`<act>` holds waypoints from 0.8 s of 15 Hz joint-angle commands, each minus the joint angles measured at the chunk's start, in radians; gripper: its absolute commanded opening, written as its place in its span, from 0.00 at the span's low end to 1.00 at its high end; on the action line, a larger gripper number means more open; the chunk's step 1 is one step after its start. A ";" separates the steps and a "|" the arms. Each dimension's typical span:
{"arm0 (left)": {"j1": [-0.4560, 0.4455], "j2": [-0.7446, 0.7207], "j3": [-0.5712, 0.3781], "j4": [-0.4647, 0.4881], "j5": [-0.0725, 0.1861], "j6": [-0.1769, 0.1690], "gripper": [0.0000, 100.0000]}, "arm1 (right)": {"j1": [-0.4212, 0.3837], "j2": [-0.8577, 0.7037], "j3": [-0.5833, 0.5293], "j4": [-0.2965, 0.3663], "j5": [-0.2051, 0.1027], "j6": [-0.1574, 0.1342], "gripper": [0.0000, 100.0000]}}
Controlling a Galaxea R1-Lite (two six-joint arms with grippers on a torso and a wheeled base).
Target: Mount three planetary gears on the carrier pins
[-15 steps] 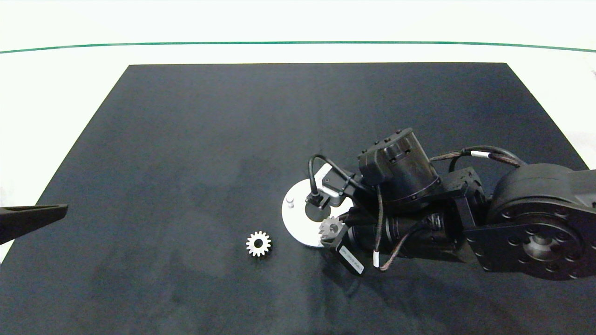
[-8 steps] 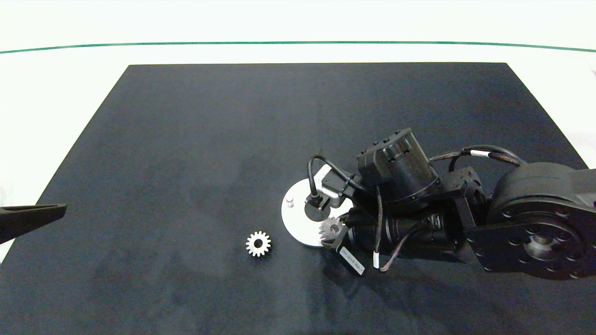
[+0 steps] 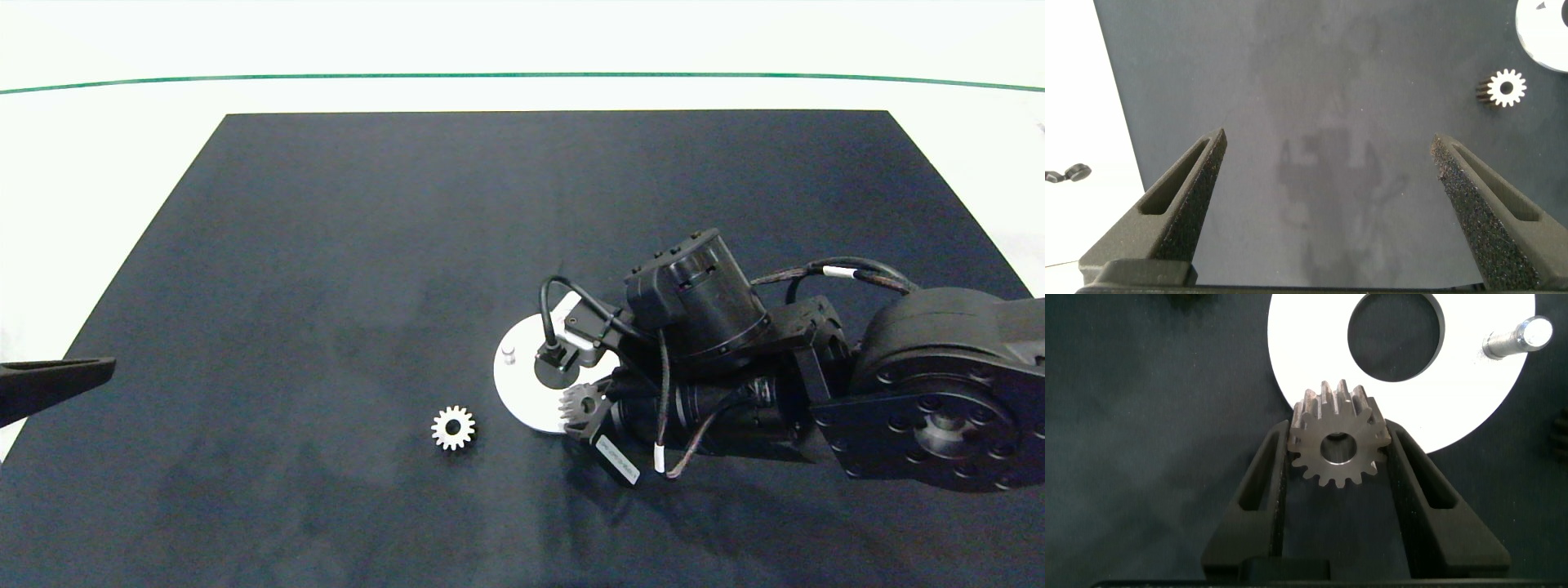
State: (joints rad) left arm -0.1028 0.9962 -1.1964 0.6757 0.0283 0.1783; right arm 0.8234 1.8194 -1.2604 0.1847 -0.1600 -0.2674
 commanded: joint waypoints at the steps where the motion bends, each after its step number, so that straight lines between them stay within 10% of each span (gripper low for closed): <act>1: 0.000 -0.001 0.000 0.004 0.001 0.001 1.00 | 0.000 0.003 -0.005 -0.001 -0.001 -0.001 0.22; 12: 0.000 -0.001 0.000 0.004 0.001 0.001 1.00 | 0.005 0.021 -0.045 -0.002 -0.001 0.005 0.22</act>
State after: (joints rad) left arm -0.1028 0.9943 -1.1964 0.6760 0.0287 0.1783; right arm 0.8283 1.8334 -1.3066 0.1813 -0.1600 -0.2602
